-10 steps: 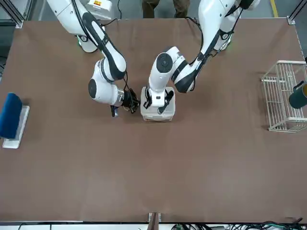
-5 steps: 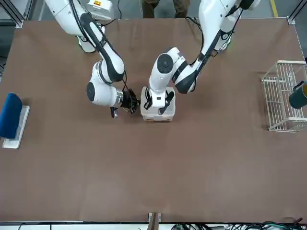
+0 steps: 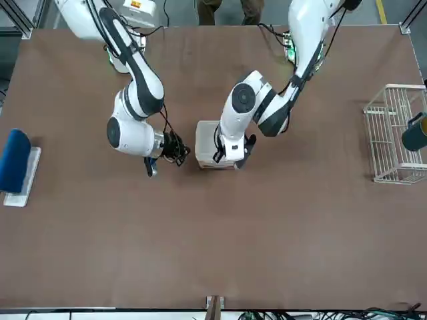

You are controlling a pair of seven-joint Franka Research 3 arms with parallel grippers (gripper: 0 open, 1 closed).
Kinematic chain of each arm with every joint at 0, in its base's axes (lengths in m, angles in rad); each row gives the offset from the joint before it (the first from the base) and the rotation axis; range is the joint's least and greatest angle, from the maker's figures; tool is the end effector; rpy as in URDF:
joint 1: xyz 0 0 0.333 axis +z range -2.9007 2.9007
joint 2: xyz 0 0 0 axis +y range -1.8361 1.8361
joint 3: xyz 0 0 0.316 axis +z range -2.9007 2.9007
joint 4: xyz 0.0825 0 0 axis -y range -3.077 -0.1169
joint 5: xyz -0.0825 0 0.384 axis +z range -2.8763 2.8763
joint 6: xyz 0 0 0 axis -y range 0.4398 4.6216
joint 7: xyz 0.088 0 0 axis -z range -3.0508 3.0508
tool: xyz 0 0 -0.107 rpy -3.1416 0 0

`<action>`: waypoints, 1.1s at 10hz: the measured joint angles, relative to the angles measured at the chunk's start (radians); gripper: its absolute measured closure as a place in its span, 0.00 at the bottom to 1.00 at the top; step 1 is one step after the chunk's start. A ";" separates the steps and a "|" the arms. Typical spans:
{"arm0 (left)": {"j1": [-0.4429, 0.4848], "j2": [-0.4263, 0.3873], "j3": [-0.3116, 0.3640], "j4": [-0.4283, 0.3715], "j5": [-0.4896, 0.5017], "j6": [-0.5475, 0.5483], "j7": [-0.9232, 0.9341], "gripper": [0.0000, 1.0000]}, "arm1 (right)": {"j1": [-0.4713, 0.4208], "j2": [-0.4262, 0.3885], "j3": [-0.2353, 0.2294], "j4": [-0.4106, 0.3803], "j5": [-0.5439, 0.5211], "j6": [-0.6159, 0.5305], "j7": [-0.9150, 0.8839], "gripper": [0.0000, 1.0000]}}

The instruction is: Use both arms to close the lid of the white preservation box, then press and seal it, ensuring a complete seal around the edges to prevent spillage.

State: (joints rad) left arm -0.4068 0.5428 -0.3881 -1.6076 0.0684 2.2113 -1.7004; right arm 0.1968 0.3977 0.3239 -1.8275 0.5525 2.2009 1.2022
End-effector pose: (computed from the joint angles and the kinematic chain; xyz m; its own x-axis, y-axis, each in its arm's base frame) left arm 0.5141 -0.4675 0.3410 0.5976 0.7878 -0.1494 0.8014 -0.5926 0.0807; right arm 0.5556 0.3221 0.3333 0.4484 -0.7199 -0.5298 -0.8721 -0.4822 -0.0828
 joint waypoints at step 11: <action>0.162 -0.147 -0.145 -0.267 0.000 -0.037 0.031 0.99 | 0.195 0.493 -0.041 0.716 -0.237 -0.150 -0.353 0.99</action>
State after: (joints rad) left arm -0.2452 0.3955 -0.5336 -1.8745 0.0684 2.1741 -1.6698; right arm 0.3918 0.8908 0.2828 -1.1114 0.3150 2.0511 0.8487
